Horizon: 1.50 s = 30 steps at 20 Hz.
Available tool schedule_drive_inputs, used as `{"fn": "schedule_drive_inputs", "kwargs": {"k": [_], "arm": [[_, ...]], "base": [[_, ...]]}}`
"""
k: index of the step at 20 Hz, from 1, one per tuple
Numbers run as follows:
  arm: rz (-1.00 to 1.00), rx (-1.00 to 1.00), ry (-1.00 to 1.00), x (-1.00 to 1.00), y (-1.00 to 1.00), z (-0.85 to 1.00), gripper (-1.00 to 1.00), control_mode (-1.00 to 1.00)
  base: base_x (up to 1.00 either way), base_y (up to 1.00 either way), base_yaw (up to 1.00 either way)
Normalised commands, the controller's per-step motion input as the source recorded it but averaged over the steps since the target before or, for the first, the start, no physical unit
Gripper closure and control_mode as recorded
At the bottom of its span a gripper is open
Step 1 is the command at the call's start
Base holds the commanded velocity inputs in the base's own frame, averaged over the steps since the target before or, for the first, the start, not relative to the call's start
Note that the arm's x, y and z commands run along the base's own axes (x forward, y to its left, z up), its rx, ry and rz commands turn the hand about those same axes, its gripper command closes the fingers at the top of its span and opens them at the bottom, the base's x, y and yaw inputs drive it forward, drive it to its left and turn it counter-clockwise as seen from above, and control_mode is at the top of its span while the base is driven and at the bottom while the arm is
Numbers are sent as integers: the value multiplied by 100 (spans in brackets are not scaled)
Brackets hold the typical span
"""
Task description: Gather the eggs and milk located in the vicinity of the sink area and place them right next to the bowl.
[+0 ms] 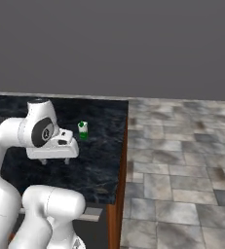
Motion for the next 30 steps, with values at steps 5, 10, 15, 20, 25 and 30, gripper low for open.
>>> {"fn": "schedule_drive_inputs", "kwargs": {"k": [5,10,15,20,25,30], "arm": [[-3,-8,11,100,22,24,-100,-100],[-1,0,0,100,0,-11,-100,-100],[0,0,0,100,14,-2,-100,-100],[0,0,0,96,20,0,-100,-100],[-2,4,0,97,7,-11,-100,-100],[-1,10,-4,60,-14,-23,-100,-100]], "base": [[0,0,0],[0,0,0],[0,0,0],[0,0,0],[0,0,0],[0,0,0]]}}
